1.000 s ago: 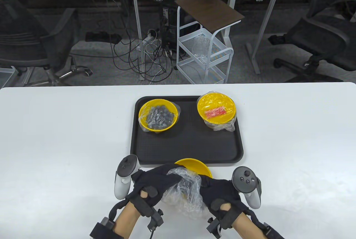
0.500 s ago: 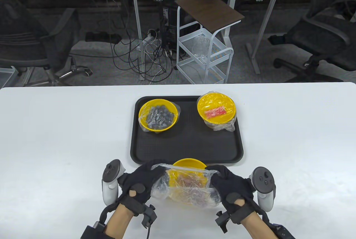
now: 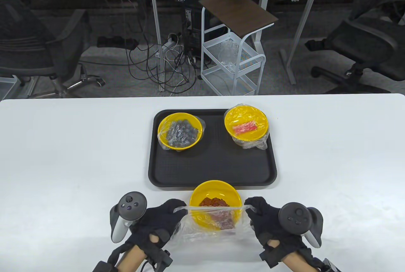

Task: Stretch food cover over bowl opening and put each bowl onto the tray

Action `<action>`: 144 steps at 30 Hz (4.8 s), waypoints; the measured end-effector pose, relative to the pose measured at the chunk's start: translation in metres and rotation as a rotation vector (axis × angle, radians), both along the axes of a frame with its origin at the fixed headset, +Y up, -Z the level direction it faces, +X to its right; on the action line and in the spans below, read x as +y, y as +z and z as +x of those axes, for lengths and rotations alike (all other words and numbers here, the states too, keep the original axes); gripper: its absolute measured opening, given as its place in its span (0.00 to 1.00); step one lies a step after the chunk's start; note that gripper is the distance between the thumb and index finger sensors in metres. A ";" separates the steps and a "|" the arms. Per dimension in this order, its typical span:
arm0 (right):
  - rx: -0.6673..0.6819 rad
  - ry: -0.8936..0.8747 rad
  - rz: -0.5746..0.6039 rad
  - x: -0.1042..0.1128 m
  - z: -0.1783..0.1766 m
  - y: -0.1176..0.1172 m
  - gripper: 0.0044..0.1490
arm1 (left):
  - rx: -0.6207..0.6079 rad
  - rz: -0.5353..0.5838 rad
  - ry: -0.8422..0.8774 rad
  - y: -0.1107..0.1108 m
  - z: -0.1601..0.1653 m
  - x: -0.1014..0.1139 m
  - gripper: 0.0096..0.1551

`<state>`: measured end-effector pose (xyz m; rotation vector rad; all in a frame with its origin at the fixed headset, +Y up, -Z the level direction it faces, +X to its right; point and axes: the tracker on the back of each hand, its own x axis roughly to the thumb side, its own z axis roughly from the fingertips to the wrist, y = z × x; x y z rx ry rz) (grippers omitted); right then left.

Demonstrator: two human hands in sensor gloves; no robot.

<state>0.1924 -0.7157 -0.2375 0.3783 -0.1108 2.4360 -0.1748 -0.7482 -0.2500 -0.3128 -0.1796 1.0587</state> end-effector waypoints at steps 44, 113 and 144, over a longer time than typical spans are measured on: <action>-0.056 0.389 0.056 -0.039 -0.014 -0.006 0.29 | 0.151 -0.077 -0.335 0.009 0.030 -0.029 0.26; -0.039 -0.058 -0.483 -0.055 -0.032 -0.116 0.28 | 0.192 -0.324 -0.241 -0.077 0.038 -0.038 0.25; -0.181 -0.045 -0.632 -0.053 0.021 -0.092 0.33 | 0.228 -0.322 -0.280 -0.061 0.015 -0.033 0.31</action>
